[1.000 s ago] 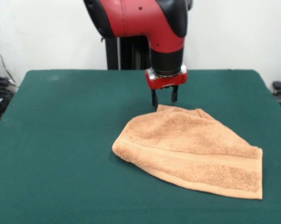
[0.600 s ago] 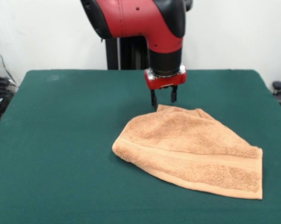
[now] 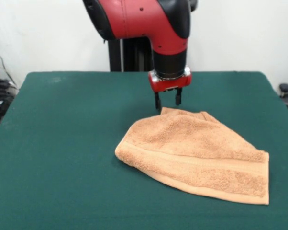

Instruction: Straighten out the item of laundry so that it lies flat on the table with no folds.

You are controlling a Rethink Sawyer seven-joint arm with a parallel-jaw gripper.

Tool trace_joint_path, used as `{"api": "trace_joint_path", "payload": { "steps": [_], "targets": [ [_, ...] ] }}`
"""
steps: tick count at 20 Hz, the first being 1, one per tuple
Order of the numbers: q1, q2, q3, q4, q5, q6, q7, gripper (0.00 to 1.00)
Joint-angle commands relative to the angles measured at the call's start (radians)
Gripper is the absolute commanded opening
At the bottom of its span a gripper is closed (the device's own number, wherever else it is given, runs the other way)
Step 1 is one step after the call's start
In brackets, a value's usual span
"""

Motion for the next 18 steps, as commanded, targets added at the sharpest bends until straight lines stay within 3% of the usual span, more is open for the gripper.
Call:
{"api": "trace_joint_path", "payload": {
  "steps": [1, 11, 18],
  "targets": [
    [0.033, 0.033, 0.088, -0.059, 0.022, -0.026, 0.081, 1.0],
    [0.041, 0.02, 0.088, -0.053, 0.029, -0.019, 0.085, 1.0],
    [0.039, -0.005, 0.111, -0.102, 0.066, 0.057, 0.067, 1.0]
  ]
}}
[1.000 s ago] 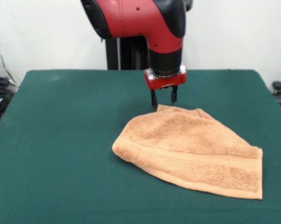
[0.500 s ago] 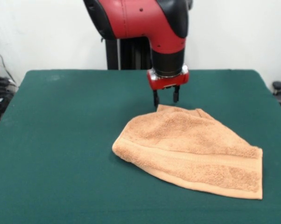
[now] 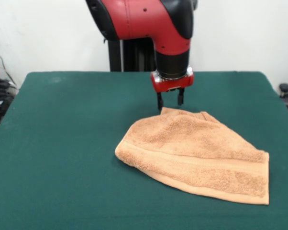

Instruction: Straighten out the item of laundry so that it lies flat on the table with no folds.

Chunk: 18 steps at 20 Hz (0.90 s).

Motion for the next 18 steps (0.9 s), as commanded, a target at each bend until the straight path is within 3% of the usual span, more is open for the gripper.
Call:
{"api": "trace_joint_path", "payload": {
  "steps": [1, 18],
  "targets": [
    [0.028, -0.008, 0.111, -0.1, 0.067, 0.059, 0.069, 1.0],
    [0.055, -0.013, 0.105, -0.176, 0.135, 0.197, 0.046, 1.0]
  ]
}}
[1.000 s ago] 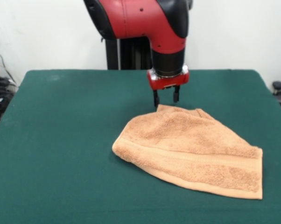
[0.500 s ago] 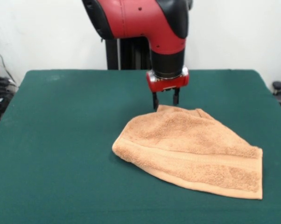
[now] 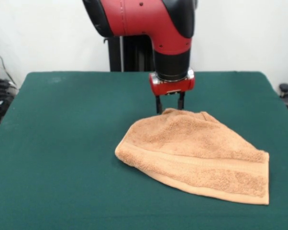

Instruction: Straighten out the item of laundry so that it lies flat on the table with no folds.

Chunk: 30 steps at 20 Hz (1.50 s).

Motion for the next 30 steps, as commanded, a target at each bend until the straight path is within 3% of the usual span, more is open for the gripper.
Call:
{"api": "trace_joint_path", "payload": {
  "steps": [1, 30],
  "targets": [
    [0.05, 0.024, 0.101, -0.12, 0.063, 0.139, 0.045, 1.0],
    [0.108, 0.072, 0.049, -0.148, 0.011, 0.05, 0.083, 1.0]
  ]
}}
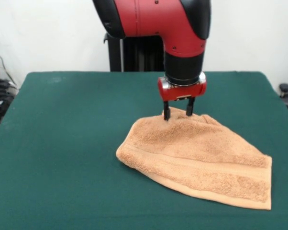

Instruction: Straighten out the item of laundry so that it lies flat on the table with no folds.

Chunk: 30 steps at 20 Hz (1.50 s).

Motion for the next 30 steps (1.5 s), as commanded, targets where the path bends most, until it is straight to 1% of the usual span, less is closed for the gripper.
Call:
{"api": "trace_joint_path", "payload": {
  "steps": [1, 3, 10, 17, 25, 30],
  "targets": [
    [0.047, 0.078, 0.045, -0.055, 0.002, -0.008, 0.082, 1.0],
    [0.053, 0.082, 0.034, -0.061, -0.004, 0.003, 0.08, 1.0],
    [0.061, 0.082, 0.018, -0.04, -0.017, -0.02, 0.081, 1.0],
    [0.062, 0.05, 0.031, 0.017, -0.001, -0.011, 0.086, 1.0],
    [0.053, 0.041, 0.045, 0.01, 0.01, 0.024, 0.068, 1.0],
    [0.047, 0.028, 0.049, 0.043, 0.004, 0.009, 0.066, 1.0]
  ]
}}
